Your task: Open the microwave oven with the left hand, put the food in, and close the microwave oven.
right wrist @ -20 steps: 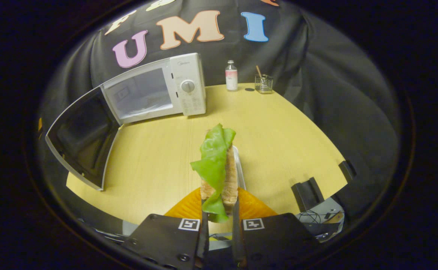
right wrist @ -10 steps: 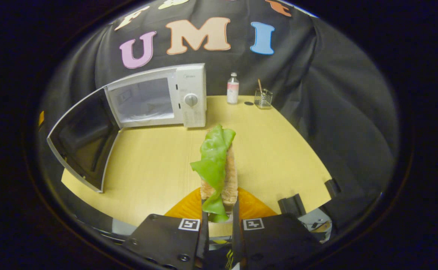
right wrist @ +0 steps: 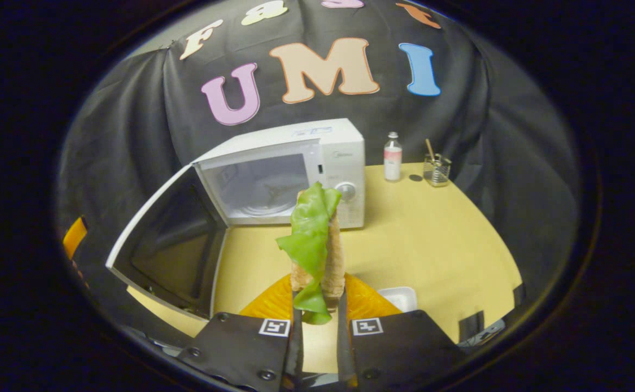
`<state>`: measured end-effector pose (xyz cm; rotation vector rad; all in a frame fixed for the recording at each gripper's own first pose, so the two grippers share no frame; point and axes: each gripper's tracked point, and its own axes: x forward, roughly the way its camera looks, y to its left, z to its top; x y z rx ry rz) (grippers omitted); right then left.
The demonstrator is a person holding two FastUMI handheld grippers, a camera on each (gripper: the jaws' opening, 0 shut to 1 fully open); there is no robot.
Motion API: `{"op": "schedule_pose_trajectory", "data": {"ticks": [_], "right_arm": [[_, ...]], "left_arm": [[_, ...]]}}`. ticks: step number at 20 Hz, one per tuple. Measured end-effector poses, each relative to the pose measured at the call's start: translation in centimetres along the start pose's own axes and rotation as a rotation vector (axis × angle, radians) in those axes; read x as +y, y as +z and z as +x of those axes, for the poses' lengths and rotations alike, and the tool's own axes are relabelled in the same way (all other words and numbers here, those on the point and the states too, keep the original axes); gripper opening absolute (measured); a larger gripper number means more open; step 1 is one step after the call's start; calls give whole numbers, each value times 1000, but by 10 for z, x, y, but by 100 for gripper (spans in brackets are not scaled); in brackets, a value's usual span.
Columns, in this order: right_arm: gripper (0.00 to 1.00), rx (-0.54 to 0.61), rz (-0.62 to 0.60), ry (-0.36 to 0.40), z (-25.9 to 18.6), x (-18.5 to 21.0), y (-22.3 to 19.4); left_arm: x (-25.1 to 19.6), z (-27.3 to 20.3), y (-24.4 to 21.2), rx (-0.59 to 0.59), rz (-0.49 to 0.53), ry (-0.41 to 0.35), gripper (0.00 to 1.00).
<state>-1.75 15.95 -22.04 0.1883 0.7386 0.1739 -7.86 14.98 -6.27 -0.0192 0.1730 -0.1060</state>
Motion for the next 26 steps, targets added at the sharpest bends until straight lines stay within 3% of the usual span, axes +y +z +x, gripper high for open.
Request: {"op": "schedule_pose_trajectory", "data": {"ticks": [4,6,9,11,14,15,17,26], "right_arm": [[22,28,137,112,48,57,17],[27,28,241,153,76,81,30],[22,25,436,212,113,111,51],[27,15,498,210,136,119,58],[22,10,743,209,168,132,62],[31,7,811,203,176,134,63],[27,10,923,179,199,144,59],[25,-118,1176,160,271,143,77]], "left_arm": [[16,-1,-2,9,7,30,99],[24,-2,-3,9,8,47,99],[33,-6,-8,24,4,75,99],[35,-9,-10,26,-10,85,99],[40,-12,-20,47,-40,105,99],[44,-13,-21,50,-46,117,99],[54,-14,-19,41,-58,146,99],[75,-31,-47,99,-148,232,94]]}}
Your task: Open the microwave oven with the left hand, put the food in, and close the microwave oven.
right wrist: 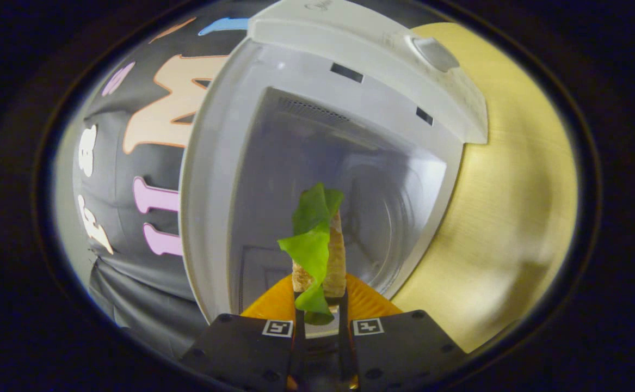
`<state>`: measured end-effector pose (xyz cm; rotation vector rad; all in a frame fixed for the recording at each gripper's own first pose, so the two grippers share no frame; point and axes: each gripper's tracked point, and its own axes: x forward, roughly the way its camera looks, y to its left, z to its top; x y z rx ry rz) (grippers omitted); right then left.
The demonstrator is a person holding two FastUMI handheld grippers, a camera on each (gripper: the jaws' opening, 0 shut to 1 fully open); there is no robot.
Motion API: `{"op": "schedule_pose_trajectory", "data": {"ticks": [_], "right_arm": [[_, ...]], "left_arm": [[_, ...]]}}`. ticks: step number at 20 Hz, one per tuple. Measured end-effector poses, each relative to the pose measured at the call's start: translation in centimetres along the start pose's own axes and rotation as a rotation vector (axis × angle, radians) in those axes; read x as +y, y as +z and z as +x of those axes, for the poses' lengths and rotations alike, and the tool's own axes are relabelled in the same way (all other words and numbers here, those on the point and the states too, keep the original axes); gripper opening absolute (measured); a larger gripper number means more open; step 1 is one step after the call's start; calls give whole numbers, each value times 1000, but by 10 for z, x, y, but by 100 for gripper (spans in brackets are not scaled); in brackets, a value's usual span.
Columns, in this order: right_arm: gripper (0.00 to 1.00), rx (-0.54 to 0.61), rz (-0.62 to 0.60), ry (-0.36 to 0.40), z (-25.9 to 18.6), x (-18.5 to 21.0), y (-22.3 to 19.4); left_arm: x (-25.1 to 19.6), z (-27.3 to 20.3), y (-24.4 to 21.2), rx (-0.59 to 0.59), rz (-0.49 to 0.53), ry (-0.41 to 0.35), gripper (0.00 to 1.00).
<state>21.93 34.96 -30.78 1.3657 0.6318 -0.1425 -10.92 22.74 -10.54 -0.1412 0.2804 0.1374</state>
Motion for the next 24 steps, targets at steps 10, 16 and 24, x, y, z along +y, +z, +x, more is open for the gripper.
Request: {"op": "schedule_pose_trajectory", "data": {"ticks": [10,16,24], "right_arm": [[17,10,77,-14,45,-24,-9],[59,44,-4,-90,37,-27,-7],[94,111,-146,-151,10,-34,-7]], "left_arm": [[6,-1,2,32,64,9,96],[0,7,5,20,58,-7,96],[3,8,6,6,50,10,96]]}}
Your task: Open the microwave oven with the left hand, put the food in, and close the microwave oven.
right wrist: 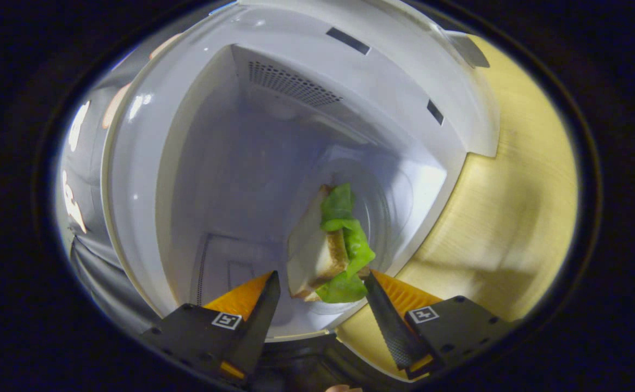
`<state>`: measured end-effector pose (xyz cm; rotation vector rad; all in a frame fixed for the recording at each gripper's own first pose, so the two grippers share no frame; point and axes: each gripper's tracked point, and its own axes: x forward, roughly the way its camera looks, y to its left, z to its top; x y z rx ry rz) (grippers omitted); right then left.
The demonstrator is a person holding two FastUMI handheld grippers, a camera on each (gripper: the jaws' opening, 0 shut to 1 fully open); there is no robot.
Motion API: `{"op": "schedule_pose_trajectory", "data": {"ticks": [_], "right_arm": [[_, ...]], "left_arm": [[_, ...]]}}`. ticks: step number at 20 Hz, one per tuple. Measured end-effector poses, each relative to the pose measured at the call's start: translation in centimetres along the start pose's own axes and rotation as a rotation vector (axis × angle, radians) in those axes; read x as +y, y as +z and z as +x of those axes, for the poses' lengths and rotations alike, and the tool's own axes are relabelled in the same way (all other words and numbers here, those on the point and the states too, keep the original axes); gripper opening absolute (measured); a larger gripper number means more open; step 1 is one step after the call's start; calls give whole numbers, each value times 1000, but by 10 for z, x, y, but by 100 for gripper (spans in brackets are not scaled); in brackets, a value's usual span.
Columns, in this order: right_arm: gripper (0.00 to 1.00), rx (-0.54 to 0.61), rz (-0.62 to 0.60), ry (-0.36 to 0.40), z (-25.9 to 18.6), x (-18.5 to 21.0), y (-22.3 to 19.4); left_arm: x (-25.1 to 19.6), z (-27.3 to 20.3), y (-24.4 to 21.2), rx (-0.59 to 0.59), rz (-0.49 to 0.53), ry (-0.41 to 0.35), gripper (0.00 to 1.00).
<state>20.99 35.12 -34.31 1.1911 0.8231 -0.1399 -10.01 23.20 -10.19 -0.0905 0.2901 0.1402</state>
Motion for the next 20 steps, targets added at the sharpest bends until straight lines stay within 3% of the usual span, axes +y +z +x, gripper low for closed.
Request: {"op": "schedule_pose_trajectory", "data": {"ticks": [6,8,11,15,16,17,20], "right_arm": [[96,27,-141,60,-53,-7,-3],[96,-18,-218,97,-83,-12,9],[96,-84,-438,141,-130,-23,30],[96,-212,-777,141,-191,-36,73],[96,-254,-834,140,-206,-37,85],[85,-286,-879,140,-221,-37,94],[91,-366,-972,114,-263,-40,123]], "left_arm": [[-17,-1,4,-12,5,-33,96],[-25,2,10,-32,14,-60,96],[-33,12,13,-46,28,-98,96],[-45,22,4,-12,33,-146,96],[-48,25,3,-4,32,-159,96],[-51,27,3,1,35,-171,96],[-55,35,6,-8,74,-187,99]]}}
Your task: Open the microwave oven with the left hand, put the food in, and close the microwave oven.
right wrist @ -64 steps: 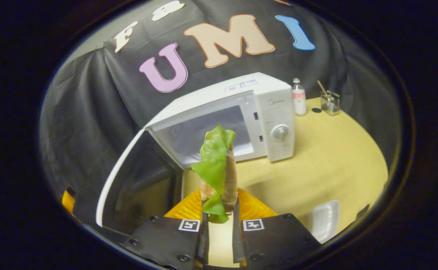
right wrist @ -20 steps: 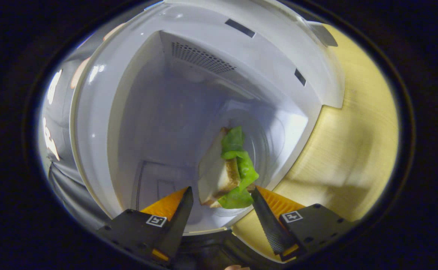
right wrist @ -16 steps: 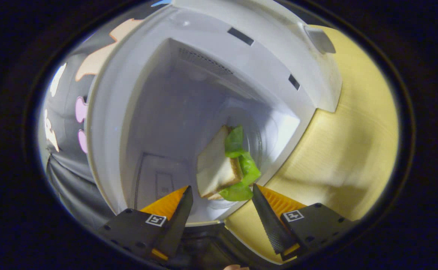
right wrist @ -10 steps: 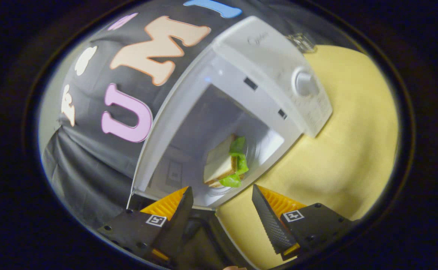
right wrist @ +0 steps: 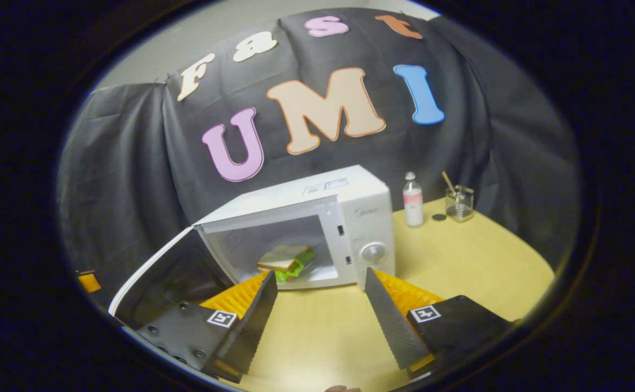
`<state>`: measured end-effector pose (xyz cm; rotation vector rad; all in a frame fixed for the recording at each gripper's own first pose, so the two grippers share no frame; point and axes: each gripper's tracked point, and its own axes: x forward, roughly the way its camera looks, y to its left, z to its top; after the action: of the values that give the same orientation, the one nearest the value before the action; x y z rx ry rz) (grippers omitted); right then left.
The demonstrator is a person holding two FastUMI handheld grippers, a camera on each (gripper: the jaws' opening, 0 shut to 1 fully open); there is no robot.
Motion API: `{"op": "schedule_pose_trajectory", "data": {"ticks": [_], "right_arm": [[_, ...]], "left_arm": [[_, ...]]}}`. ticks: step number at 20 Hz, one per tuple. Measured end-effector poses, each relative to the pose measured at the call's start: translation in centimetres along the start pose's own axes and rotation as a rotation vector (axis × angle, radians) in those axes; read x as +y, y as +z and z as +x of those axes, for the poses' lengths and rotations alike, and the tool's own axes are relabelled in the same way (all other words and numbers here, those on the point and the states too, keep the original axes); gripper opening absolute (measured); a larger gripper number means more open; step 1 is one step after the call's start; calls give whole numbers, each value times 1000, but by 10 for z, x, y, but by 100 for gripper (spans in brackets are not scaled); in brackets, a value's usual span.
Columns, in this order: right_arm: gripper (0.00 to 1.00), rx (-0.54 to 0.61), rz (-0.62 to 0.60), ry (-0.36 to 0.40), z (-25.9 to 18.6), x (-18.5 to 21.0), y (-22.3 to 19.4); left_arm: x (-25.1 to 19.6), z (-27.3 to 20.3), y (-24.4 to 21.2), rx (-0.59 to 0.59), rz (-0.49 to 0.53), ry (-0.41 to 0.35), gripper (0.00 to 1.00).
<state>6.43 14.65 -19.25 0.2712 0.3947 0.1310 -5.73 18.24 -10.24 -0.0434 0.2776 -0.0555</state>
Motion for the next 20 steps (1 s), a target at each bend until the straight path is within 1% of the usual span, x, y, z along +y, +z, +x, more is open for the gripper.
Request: {"op": "schedule_pose_trajectory", "data": {"ticks": [1,4,7,9,12,13,15,16,19,20], "right_arm": [[90,-28,-22,-20,-17,-7,14],[90,-99,-79,-77,-49,-29,43],[91,-174,-141,-119,-79,-44,74],[91,-222,-174,-137,-99,-45,93],[91,-265,-230,-137,-116,-42,111],[99,-268,-257,-136,-118,-41,114],[99,-277,-297,-129,-123,-38,119],[92,-285,-304,-126,-124,-37,123],[92,-290,-287,-111,-126,-32,127],[92,-291,-288,-108,-127,-33,128]], "left_arm": [[0,3,2,-2,11,-1,96],[-5,8,6,-9,18,-18,96],[-7,12,9,-14,22,-18,96],[-10,14,7,-5,35,-26,96],[-14,13,5,-5,45,-39,96],[-15,13,3,-2,46,-40,96],[-15,10,-2,5,49,-41,96],[-16,11,-8,19,50,-45,96],[-16,3,-31,77,70,-64,96],[-15,0,-41,97,81,-69,94]]}}
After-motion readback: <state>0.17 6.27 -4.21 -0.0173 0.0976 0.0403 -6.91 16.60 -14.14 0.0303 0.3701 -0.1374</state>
